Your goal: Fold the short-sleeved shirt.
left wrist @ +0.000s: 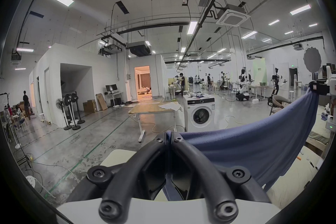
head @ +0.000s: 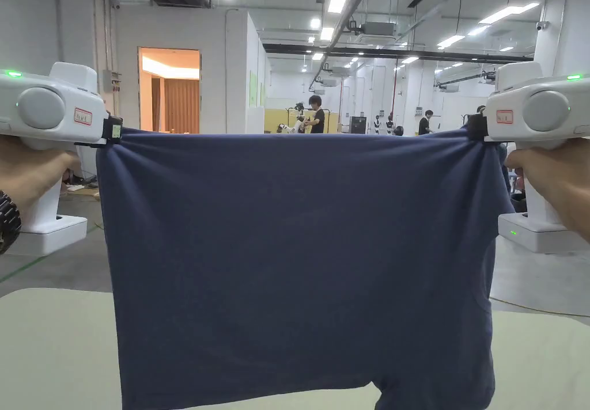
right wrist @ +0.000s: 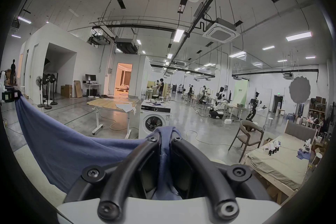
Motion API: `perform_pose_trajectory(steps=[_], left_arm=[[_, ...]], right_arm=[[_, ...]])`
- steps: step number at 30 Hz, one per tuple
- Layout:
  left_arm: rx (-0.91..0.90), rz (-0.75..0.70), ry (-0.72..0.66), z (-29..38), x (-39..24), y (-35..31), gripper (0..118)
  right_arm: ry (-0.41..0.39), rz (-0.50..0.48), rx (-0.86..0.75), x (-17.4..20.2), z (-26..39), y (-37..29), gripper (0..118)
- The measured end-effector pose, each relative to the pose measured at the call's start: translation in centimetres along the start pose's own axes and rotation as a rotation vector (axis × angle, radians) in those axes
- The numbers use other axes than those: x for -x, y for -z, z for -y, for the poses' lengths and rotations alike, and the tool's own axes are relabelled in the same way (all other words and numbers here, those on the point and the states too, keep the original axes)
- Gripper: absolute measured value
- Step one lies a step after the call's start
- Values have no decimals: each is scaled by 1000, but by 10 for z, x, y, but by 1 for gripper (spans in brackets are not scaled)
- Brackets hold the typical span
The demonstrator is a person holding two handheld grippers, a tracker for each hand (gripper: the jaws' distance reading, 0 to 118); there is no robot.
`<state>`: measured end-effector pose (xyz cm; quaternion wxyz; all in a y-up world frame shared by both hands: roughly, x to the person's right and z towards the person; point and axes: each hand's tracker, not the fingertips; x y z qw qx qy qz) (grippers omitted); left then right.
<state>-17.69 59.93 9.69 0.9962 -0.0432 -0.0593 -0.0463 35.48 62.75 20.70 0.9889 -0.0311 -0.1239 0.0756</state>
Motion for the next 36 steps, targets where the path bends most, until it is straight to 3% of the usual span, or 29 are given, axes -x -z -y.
perform_pose_trajectory(steps=[14,27,36], left_arm=[[94,55,-1,115,-18,-6,0],[166,142,-59,259,-28,-144,0],[200,183,-114,299,-9,-251,0]], right_arm=[[-21,19,97,0,105,-23,4],[-62,-17,233,-3,256,-152,4],[-45,-58,274,-9,301,-253,4]])
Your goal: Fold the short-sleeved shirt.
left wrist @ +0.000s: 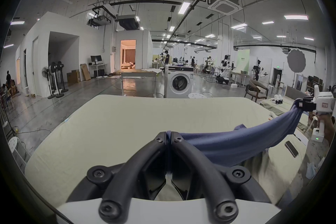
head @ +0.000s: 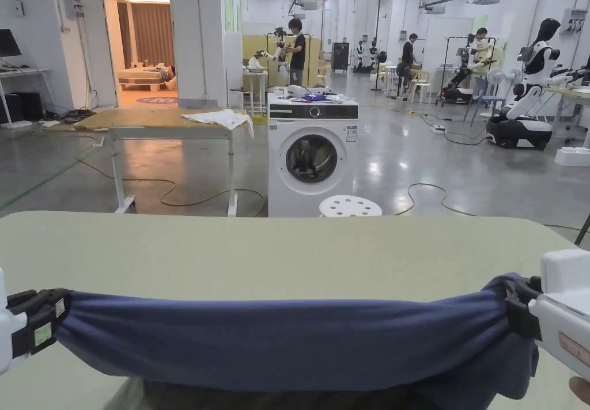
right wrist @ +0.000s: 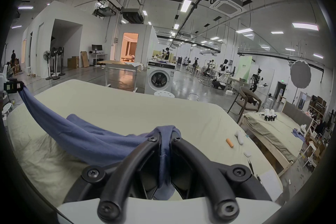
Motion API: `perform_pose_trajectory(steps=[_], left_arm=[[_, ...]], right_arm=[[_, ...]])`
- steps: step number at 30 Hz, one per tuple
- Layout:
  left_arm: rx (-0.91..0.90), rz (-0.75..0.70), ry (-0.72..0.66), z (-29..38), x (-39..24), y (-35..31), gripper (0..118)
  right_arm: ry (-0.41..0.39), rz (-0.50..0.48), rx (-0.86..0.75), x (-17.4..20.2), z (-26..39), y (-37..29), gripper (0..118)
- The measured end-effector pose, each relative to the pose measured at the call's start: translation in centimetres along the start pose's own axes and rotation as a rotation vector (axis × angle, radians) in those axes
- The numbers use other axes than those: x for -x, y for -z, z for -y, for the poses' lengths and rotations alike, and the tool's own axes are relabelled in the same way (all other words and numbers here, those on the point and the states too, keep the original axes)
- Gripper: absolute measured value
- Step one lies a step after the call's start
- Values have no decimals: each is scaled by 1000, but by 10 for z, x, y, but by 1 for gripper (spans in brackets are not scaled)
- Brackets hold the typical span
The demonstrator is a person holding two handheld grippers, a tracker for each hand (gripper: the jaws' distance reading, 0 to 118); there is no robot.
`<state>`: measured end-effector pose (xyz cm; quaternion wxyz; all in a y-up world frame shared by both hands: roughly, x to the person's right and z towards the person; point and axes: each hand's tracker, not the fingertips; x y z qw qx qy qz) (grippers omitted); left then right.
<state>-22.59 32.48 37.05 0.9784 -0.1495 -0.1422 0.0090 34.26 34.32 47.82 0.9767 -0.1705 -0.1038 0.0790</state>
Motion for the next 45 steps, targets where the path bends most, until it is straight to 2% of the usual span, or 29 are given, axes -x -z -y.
perform_pose_trajectory(steps=[6,10,26,29,31,32,34,35,37,38,39,41,45], left_arm=[[65,13,-30,27,1,-37,0],[142,28,-26,54,-2,-45,0],[562,14,-57,192,9,-16,0],[615,11,-49,209,10,-11,0],[629,5,-61,224,13,-6,0],[629,5,-70,229,14,-5,0],[610,-1,-93,230,15,-3,11],[601,-3,-105,230,15,-4,11],[569,-4,-109,227,15,-3,19],[557,-9,-102,224,15,-1,29],[541,-16,-91,220,13,-2,43],[476,-32,-65,212,10,0,62],[339,-31,-52,189,-5,7,64]], right_arm=[[27,-15,41,3,25,-40,4],[-16,-4,112,12,51,-51,4],[-64,-78,570,51,193,-27,5],[-52,-84,603,53,207,-24,7],[-36,-87,614,53,210,-23,18],[-25,-86,619,52,210,-22,28],[-9,-81,617,50,210,-21,62],[-5,-75,609,50,208,-21,62],[1,-54,576,50,199,-23,75],[1,-42,547,50,192,-24,81],[3,-30,518,49,185,-26,82],[5,-6,438,49,171,-29,82],[13,43,246,54,147,-24,82]])
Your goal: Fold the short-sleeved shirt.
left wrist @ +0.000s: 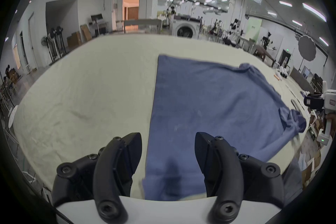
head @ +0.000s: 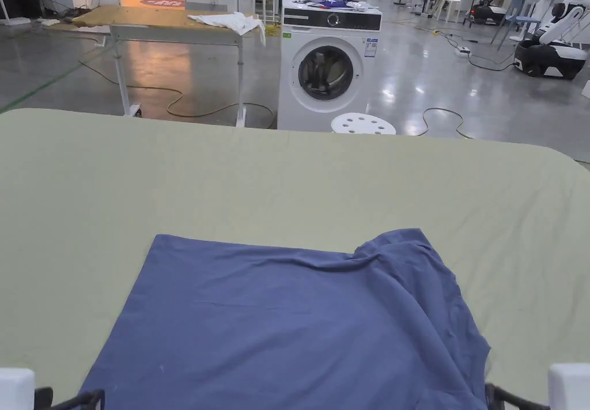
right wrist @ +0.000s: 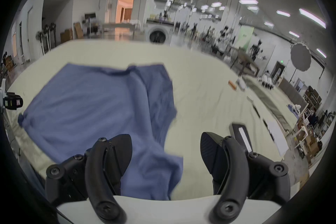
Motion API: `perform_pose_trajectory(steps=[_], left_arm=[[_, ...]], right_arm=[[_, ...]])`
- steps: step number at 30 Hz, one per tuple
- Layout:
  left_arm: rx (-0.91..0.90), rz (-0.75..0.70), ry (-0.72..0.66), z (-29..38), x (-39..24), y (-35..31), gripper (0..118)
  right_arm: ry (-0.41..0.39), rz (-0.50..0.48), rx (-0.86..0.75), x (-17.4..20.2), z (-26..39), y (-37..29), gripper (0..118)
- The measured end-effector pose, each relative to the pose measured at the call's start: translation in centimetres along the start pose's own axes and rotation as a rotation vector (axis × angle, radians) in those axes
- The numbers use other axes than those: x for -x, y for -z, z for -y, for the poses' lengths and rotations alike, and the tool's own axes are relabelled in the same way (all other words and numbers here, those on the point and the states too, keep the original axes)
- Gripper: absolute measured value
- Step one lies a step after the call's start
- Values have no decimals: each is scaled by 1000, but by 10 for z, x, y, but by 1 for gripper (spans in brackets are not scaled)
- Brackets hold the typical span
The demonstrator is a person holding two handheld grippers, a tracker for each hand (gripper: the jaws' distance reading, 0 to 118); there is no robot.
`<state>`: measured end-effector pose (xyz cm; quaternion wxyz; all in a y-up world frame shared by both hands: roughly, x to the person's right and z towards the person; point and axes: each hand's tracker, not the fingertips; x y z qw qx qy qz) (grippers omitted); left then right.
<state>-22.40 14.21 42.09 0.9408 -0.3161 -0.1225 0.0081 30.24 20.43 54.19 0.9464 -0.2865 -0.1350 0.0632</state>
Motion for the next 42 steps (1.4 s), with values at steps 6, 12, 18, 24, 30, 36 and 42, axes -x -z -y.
perform_pose_trajectory(steps=[6,12,18,24,30,36,42], left_arm=[[-216,-28,64,-42,-40,3,58],[-408,-80,111,-71,-73,0,12],[-490,-71,116,-79,-81,-11,0],[-403,-82,108,-70,-54,-22,0],[-127,-70,37,-34,-2,-28,0],[101,-40,-63,4,29,-28,29],[260,-68,-99,30,34,-4,72]], right_arm=[[121,-16,-218,24,-26,16,78],[154,9,-405,51,-45,21,12],[197,-2,-472,57,-55,14,0],[172,-20,-451,54,-51,14,0],[153,-26,-383,49,-34,21,0],[151,-44,-306,50,-17,31,0],[143,-56,-246,50,-3,32,0]])
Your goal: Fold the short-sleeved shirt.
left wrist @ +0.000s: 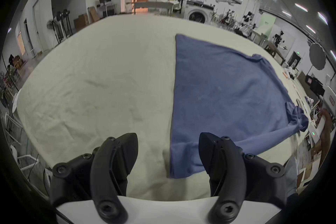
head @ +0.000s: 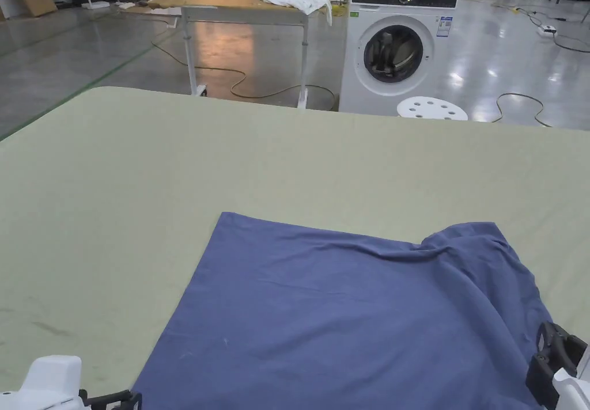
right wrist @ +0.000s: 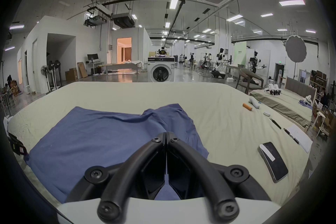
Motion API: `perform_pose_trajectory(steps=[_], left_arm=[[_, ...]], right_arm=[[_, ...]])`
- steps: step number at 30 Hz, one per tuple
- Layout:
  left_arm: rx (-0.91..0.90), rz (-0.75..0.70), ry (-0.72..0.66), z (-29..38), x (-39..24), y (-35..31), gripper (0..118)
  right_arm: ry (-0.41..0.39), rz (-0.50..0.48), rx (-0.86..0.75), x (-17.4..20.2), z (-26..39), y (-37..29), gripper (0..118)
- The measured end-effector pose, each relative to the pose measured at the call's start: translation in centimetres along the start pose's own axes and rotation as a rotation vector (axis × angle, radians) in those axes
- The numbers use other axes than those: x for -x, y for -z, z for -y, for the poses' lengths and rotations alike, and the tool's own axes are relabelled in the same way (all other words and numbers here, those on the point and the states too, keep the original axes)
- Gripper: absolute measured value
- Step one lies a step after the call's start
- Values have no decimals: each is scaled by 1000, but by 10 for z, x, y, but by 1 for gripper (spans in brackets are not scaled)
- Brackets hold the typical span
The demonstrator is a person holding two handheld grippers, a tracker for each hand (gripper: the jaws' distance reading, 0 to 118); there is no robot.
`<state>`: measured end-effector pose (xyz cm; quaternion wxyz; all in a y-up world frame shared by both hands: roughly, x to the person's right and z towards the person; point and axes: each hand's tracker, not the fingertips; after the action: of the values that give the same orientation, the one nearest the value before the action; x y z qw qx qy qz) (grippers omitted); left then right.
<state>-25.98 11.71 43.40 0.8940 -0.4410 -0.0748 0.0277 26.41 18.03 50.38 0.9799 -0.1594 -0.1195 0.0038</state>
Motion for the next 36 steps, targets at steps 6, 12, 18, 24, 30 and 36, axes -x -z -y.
perform_pose_trajectory(steps=[6,12,18,24,30,36], left_arm=[[39,-100,58,6,-21,17,54],[46,-23,85,5,-29,15,22],[57,44,37,-2,-16,9,2],[50,61,35,-3,-13,-1,2],[48,72,25,-1,-16,-6,2],[21,78,37,-1,-17,-10,2]], right_arm=[[-24,39,75,-19,9,-15,0],[-43,52,197,-51,19,-37,9],[-58,-3,379,-76,39,-61,69],[-77,-85,550,-78,71,-64,71],[-21,-140,586,-74,91,-48,12],[-33,-131,577,-73,76,-50,8]])
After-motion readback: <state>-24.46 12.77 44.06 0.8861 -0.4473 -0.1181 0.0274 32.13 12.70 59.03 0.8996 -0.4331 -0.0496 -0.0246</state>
